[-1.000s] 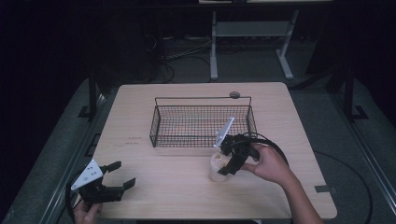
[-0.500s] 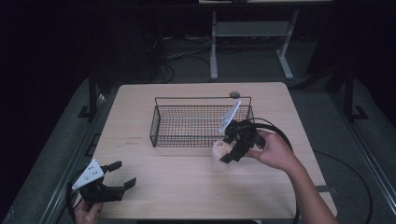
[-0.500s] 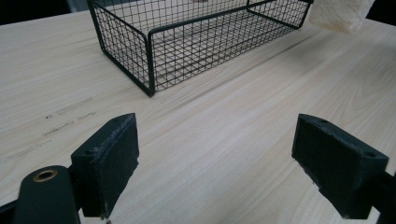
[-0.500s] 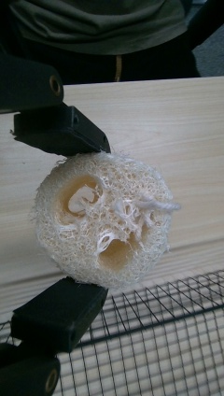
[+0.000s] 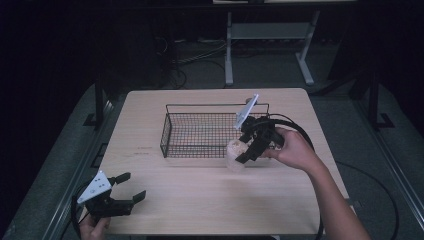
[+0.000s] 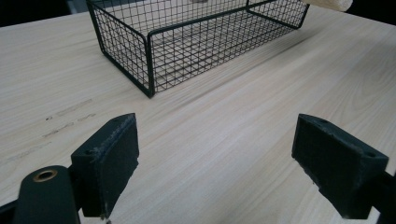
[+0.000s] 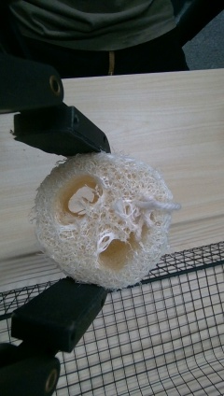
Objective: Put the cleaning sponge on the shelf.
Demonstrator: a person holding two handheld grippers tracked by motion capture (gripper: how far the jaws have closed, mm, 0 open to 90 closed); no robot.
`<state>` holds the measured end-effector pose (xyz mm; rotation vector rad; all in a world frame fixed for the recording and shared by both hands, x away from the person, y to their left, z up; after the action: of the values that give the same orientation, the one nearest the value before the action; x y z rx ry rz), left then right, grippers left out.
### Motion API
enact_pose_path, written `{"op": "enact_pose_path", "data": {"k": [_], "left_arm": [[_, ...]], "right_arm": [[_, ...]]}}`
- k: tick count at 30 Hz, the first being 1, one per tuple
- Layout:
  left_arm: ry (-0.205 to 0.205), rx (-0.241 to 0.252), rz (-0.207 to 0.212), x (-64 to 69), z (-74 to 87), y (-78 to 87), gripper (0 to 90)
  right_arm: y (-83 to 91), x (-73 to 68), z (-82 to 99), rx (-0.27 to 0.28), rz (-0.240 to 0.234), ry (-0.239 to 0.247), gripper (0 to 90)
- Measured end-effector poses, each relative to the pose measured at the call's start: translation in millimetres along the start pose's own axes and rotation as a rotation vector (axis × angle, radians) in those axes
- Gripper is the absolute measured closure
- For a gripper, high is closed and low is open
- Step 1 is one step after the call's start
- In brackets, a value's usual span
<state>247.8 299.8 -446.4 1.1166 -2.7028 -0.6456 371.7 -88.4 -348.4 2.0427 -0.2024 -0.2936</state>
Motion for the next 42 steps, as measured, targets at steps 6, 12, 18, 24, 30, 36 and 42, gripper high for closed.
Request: {"op": "enact_pose_path", "data": {"k": [6, 12, 18, 24, 30, 36, 42], "left_arm": [[-0.004, -0.002, -0.001, -0.2, -0.2, 0.5, 14.1], [-0.002, -0.001, -0.001, 0.0, -0.2, 0.3, 14.1], [-0.003, 0.000, -0.001, 0.1, -0.4, 0.3, 14.1], [-0.006, -0.002, 0.001, 0.3, -0.5, -0.1, 14.1], [-0.006, -0.003, -0.001, 0.1, -0.5, 0.1, 14.1], [-0.008, -0.004, 0.000, 0.4, -0.6, 0.2, 14.1], [-0.009, -0.004, 0.001, 0.2, -0.5, 0.2, 14.1]], "right_arm": [[0.8, 7.2, -4.4, -0.014, 0.005, -0.006, 29.2], [2.6, 16.3, -6.7, -0.013, 0.007, -0.017, 29.3], [5.6, 25.7, -10.1, -0.015, 0.016, -0.030, 29.3], [7.7, 34.3, -14.0, -0.009, 0.014, -0.045, 29.2], [7.8, 41.6, -21.4, -0.005, 0.015, -0.052, 29.3], [6.9, 49.8, -25.7, -0.020, 0.029, -0.062, 29.2], [9.6, 56.6, -28.1, -0.014, 0.037, -0.077, 29.3]]}}
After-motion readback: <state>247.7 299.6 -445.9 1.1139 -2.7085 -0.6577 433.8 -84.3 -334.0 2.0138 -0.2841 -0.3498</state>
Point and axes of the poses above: each handheld gripper's, and its own axes: y roughly backward along the jaws, z roughly out of its underside, x roughly to its right, the point moved 4 cm from there along -y, roughly forward along the jaws, and after that the axes turned 4 degrees about -y, right-handed, at the moved point
